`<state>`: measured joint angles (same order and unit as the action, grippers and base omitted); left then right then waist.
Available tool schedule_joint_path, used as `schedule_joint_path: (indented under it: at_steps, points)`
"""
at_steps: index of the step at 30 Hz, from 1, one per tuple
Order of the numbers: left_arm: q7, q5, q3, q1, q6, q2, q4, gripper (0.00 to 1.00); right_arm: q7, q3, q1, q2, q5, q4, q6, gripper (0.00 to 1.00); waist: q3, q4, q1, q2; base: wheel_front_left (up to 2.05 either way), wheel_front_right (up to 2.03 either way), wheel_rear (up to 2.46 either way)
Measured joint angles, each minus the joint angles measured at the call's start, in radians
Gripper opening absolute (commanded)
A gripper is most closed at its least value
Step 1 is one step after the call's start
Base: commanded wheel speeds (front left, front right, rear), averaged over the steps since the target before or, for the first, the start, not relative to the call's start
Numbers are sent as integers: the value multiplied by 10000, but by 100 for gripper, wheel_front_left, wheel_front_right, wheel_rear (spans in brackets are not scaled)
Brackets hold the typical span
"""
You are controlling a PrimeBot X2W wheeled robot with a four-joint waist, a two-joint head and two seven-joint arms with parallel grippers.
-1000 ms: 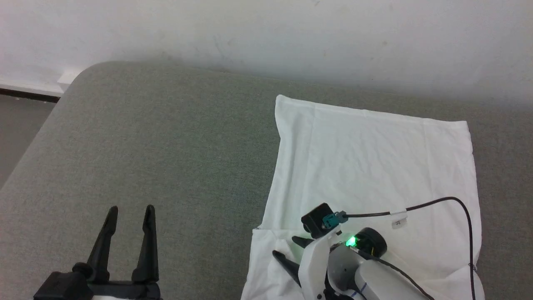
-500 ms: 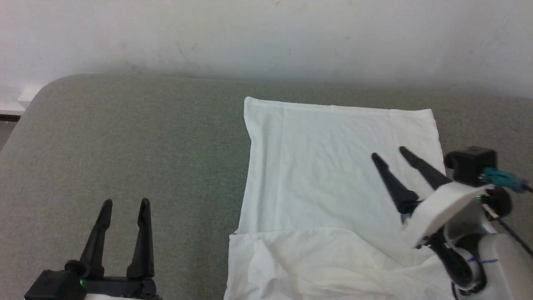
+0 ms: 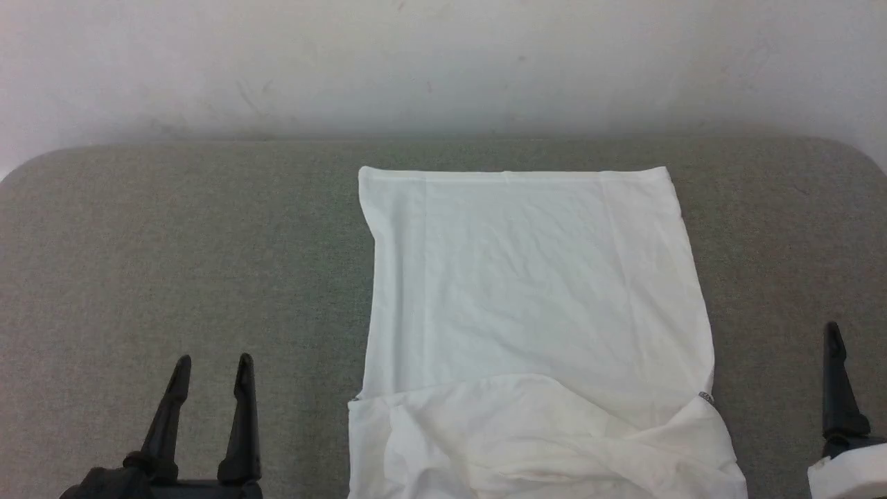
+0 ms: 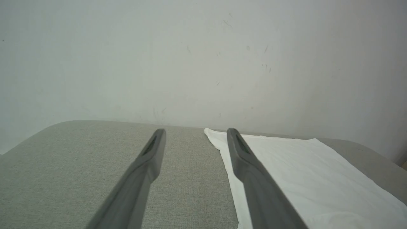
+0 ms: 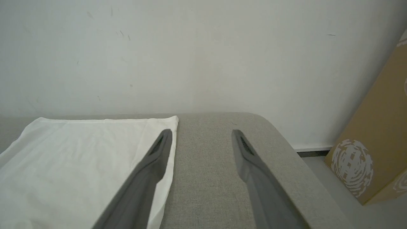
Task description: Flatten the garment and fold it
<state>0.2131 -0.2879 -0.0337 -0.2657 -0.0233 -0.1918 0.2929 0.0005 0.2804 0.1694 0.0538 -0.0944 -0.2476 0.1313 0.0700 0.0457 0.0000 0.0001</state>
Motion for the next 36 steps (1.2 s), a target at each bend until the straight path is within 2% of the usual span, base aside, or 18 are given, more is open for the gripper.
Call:
schedule_joint_path:
  at_steps: [3, 8, 12, 19, 21, 26, 30, 36]
  points:
    - [130, -4, -36, -4, -13, 52, -134, 100, -453, 67, 229, -2, -410, 449, 0, 100, -28, -92, 0, 0, 0, 0, 0]
    - [157, 6, -163, 8, 52, 27, -274, 100, -717, -54, 223, -8, -424, 568, 0, 100, -75, -229, 0, 0, 0, 0, 0]
    - [-314, -8, -219, 561, 326, -336, -130, 100, -711, -61, 93, -8, -366, 451, 0, 100, 55, -255, 0, 0, 0, 0, 0]
    - [-2493, -451, -245, 4149, 1218, -2061, 234, 100, -612, -328, -491, -12, -366, -115, 0, 100, 792, -268, 1, 0, 0, 0, 0]
    - [-3196, -736, -382, 5525, 1363, -2631, 50, 100, -577, -382, -688, -13, -366, -249, 0, 100, 1110, -286, 2, 0, 0, 0, 0]
    - [-4798, -1452, -1112, 8724, 1459, -3536, -909, 100, -545, -543, -1100, -12, -368, -445, 0, 100, 2021, -354, 3, 0, 0, 0, 0]
    - [-5701, -2002, -1732, 10625, 1465, -3831, -1941, 100, -577, -763, -1448, -13, -364, -537, 2, 100, 2797, -454, 3, 0, 0, 0, 0]
    - [-7026, -2755, -2740, 12193, 1473, -4079, -3473, 100, -656, -913, -1817, -13, -349, -662, 2, 100, 3865, -682, 4, 0, 0, 0, 0]
